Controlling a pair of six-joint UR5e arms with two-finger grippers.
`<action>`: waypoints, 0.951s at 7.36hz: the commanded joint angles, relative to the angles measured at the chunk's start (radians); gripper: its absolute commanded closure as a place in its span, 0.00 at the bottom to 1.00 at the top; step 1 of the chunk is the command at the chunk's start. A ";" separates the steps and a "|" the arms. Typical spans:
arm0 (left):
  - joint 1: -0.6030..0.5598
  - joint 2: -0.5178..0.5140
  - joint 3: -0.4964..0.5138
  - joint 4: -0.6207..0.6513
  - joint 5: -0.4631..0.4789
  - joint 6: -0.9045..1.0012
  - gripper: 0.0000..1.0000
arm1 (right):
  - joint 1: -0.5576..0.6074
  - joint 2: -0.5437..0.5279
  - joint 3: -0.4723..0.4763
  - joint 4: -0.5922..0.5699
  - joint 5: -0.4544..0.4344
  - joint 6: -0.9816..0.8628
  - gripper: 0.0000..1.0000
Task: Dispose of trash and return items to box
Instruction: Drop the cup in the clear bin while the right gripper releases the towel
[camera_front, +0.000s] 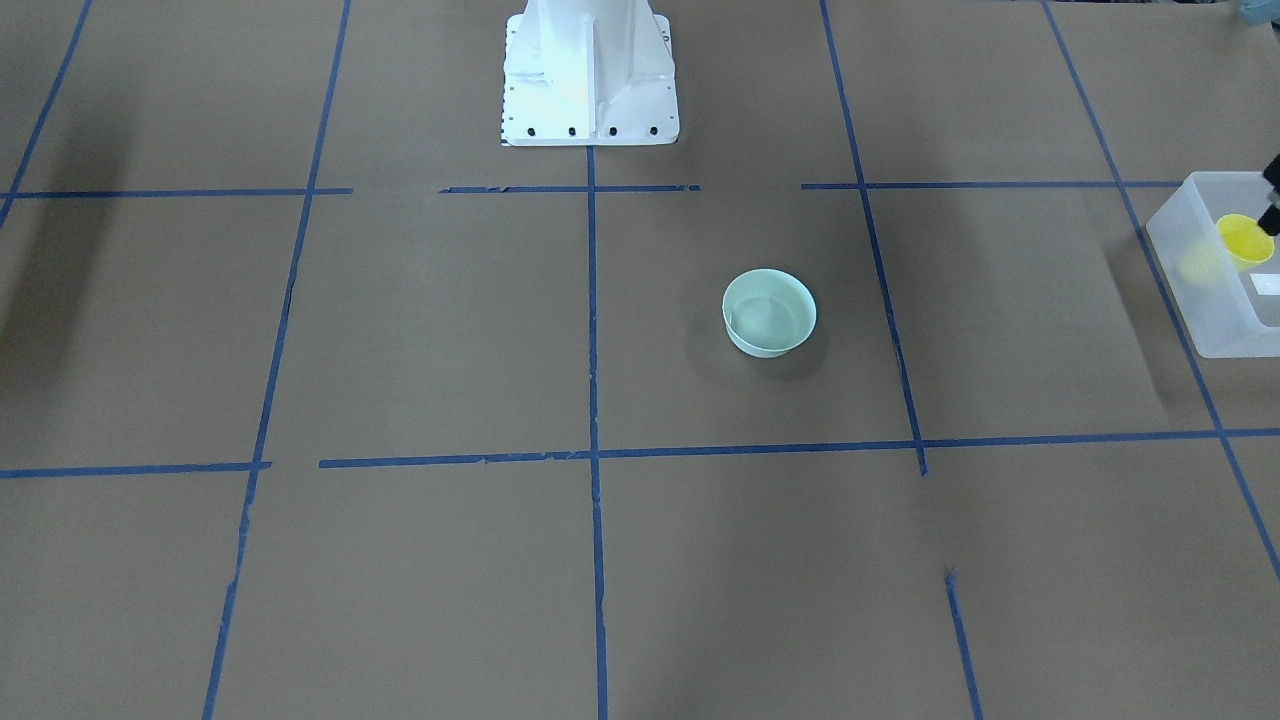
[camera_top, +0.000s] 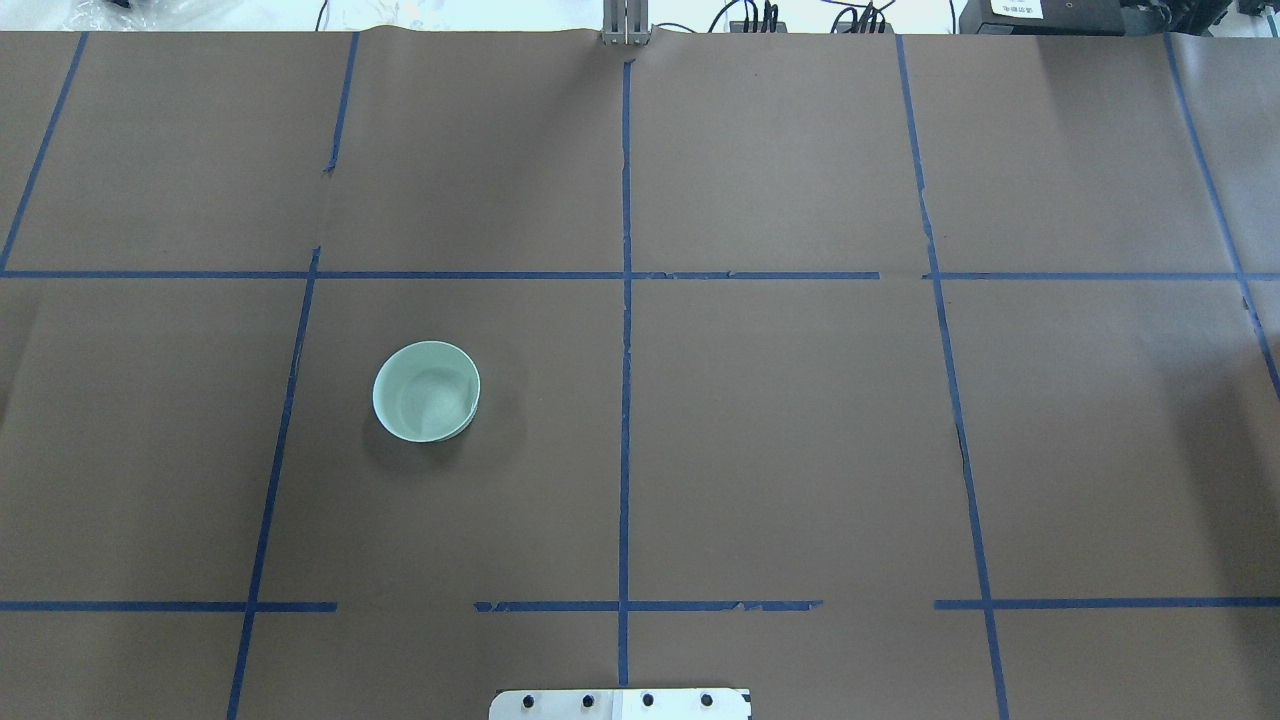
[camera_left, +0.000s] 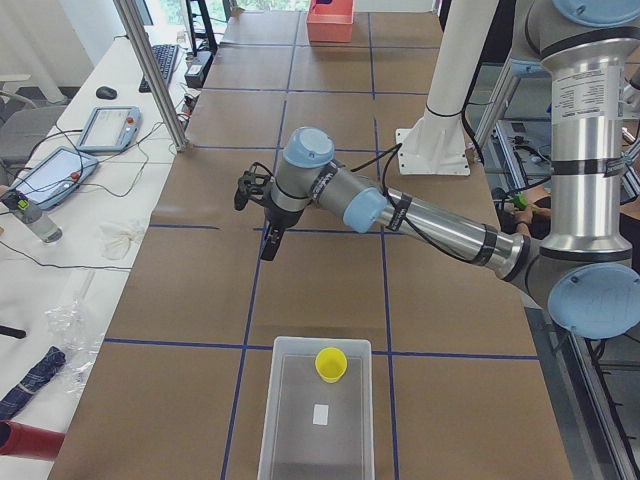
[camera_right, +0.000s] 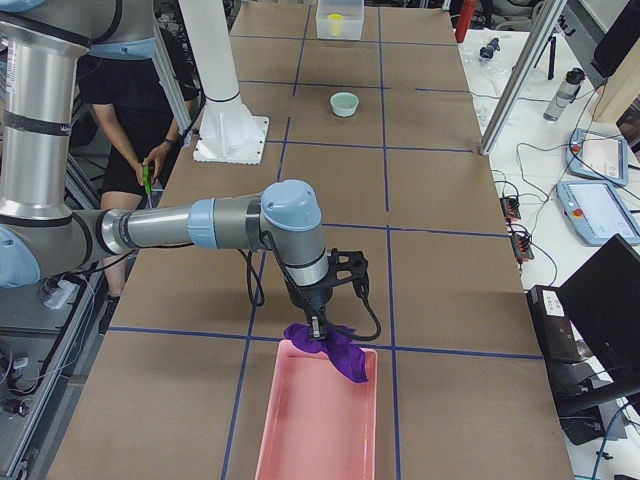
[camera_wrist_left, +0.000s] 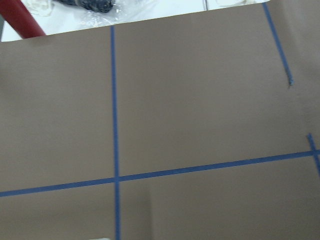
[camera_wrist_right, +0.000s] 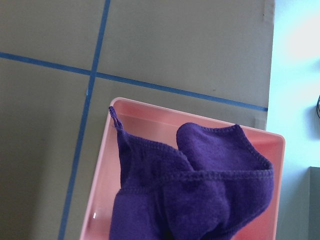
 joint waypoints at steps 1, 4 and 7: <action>0.140 -0.065 -0.004 -0.003 0.002 -0.182 0.00 | 0.006 0.013 -0.135 0.015 -0.027 -0.076 1.00; 0.262 -0.102 -0.006 -0.012 0.008 -0.349 0.00 | 0.004 0.013 -0.298 0.191 -0.026 -0.057 1.00; 0.375 -0.119 -0.004 -0.087 0.014 -0.506 0.00 | 0.007 0.070 -0.365 0.192 0.072 0.016 0.00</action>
